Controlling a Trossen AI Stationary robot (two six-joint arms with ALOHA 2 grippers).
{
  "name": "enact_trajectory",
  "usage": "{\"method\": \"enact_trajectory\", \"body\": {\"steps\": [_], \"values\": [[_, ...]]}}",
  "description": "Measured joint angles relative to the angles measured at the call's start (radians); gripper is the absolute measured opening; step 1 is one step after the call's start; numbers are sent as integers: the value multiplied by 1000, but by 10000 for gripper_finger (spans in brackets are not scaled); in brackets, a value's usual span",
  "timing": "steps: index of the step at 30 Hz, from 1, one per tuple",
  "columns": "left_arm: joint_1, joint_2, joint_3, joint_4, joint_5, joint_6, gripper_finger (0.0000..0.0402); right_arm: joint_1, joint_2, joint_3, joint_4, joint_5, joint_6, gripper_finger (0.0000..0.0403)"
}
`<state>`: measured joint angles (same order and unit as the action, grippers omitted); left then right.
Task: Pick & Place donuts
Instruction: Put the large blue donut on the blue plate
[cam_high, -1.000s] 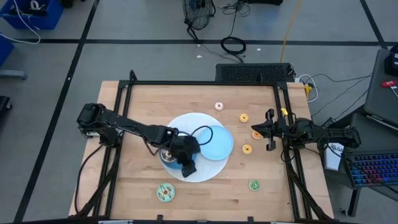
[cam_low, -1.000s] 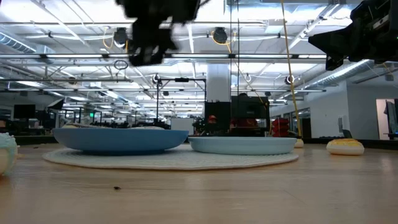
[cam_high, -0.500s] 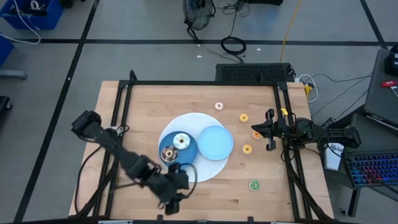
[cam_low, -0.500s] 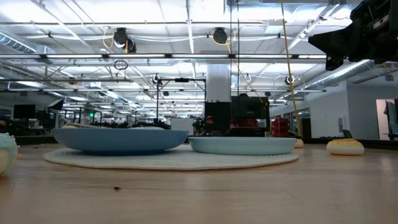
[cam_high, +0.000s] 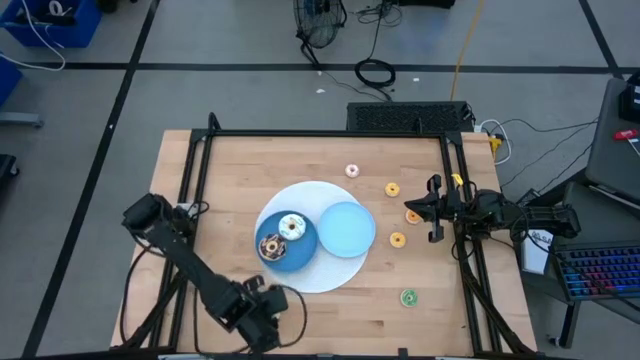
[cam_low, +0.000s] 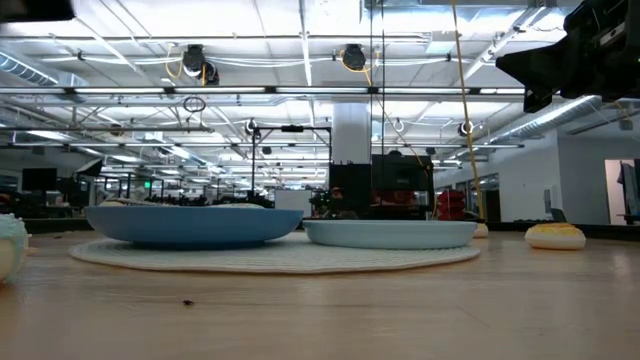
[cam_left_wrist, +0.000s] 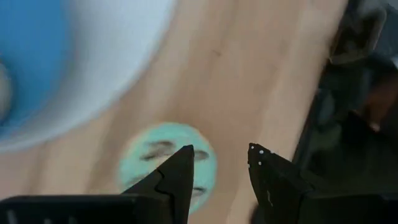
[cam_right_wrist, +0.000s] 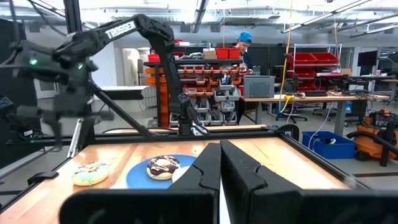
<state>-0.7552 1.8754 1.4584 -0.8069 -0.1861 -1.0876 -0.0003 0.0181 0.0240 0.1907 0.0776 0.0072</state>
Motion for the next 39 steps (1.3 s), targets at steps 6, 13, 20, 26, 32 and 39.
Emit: {"method": "enact_trajectory", "body": {"steps": [6,13,20,26,32,39], "values": [[-23,95,0,52,65,31,152,0,0,0,6,0,0,0],[-27,136,0,33,60,33,152,0,0,0,9,0,0,0],[-27,121,0,10,90,38,152,0,0,0,14,0,0,0],[-22,82,0,-56,66,30,152,0,0,0,14,0,0,0],[-22,82,0,-113,54,3,152,0,0,0,14,0,0,0],[-19,88,0,-64,1,0,152,0,0,0,14,0,0,0]]}}
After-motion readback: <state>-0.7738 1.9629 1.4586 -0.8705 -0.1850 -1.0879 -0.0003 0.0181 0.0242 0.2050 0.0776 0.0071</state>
